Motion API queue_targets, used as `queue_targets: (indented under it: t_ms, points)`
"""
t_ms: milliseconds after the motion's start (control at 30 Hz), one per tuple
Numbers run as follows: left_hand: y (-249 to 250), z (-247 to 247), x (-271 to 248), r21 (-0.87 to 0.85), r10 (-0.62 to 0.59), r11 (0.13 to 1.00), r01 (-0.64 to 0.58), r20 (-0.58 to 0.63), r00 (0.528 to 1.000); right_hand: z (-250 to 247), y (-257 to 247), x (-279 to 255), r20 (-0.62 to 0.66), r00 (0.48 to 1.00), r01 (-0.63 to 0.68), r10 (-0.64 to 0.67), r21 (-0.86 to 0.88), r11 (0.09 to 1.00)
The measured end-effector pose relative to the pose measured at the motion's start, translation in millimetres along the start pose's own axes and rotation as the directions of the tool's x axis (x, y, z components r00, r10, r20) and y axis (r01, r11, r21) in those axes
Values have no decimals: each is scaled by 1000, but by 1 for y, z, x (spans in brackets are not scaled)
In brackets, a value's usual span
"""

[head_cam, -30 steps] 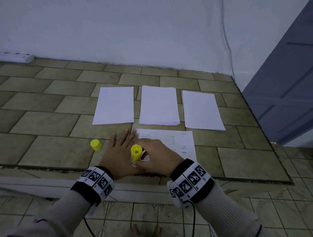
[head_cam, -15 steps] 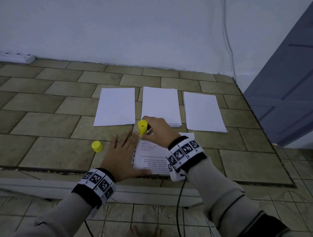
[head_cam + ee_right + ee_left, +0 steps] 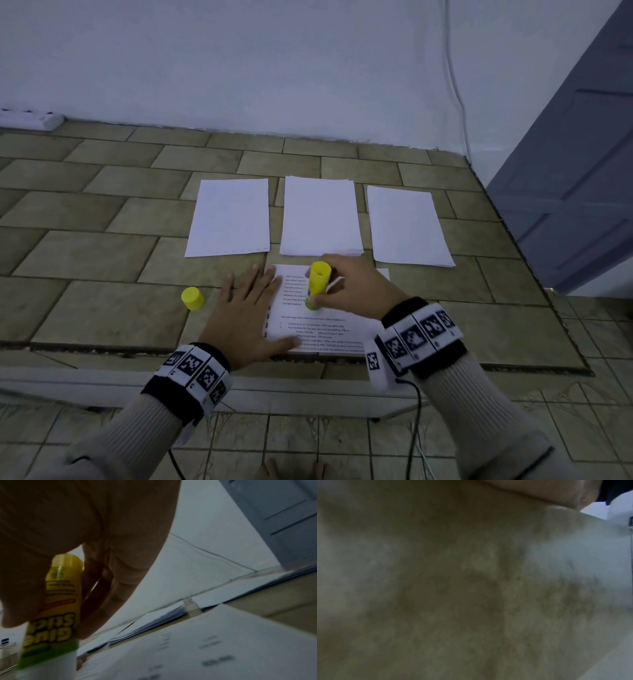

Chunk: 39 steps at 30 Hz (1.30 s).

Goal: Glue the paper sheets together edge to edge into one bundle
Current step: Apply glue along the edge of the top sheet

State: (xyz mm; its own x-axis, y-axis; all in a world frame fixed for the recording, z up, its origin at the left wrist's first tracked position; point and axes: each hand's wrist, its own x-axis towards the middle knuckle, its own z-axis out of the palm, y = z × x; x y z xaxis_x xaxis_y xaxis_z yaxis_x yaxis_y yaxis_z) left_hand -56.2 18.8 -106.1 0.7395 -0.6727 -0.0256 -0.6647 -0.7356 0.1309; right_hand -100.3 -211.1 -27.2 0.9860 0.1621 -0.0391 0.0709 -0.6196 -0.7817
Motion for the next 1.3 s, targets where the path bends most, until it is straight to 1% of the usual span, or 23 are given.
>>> queue_targets:
  t_ms: [67, 167, 367, 500, 600, 700, 800, 1000, 1100, 1167, 1300]
  points:
    - [0, 0, 1, 16, -10, 1000, 9, 23, 1000, -4, 4, -17, 18, 1000, -18, 17, 48, 999]
    - [1, -1, 0, 18, -11, 1000, 10, 8, 1000, -4, 4, -37, 38, 999, -24, 20, 96, 995]
    - [3, -3, 0, 43, -17, 999, 15, 40, 999, 2, 5, -47, 71, 997, 23, -30, 97, 995]
    - [3, -4, 0, 44, -24, 999, 22, 46, 999, 1, 7, -37, 52, 997, 56, -59, 64, 996]
    - [3, -5, 0, 43, -30, 999, 27, 66, 997, -6, 11, -21, 30, 999, 36, -38, 82, 996]
    - [3, -5, 0, 26, -24, 999, 23, 56, 998, -16, 18, 0, -36, 999, 27, -25, 76, 997]
    - [3, -5, 0, 17, -19, 1000, 19, 46, 999, -26, 21, 20, -91, 996, 17, -17, 2, 1000]
    - [3, -5, 0, 21, -23, 1000, 22, 51, 998, -31, 24, 36, -110, 994, 9, -13, -32, 999]
    - [2, -5, 0, 39, -28, 999, 26, 57, 998, -30, 23, 26, -133, 991, 20, -32, -87, 996]
    - [3, -4, 0, 27, -26, 999, 25, 47, 999, -31, 25, 11, -141, 990, 12, -25, -90, 996]
    - [3, -4, -1, 26, -24, 999, 23, 44, 999, -33, 33, -32, -95, 995, 40, -40, -5, 999]
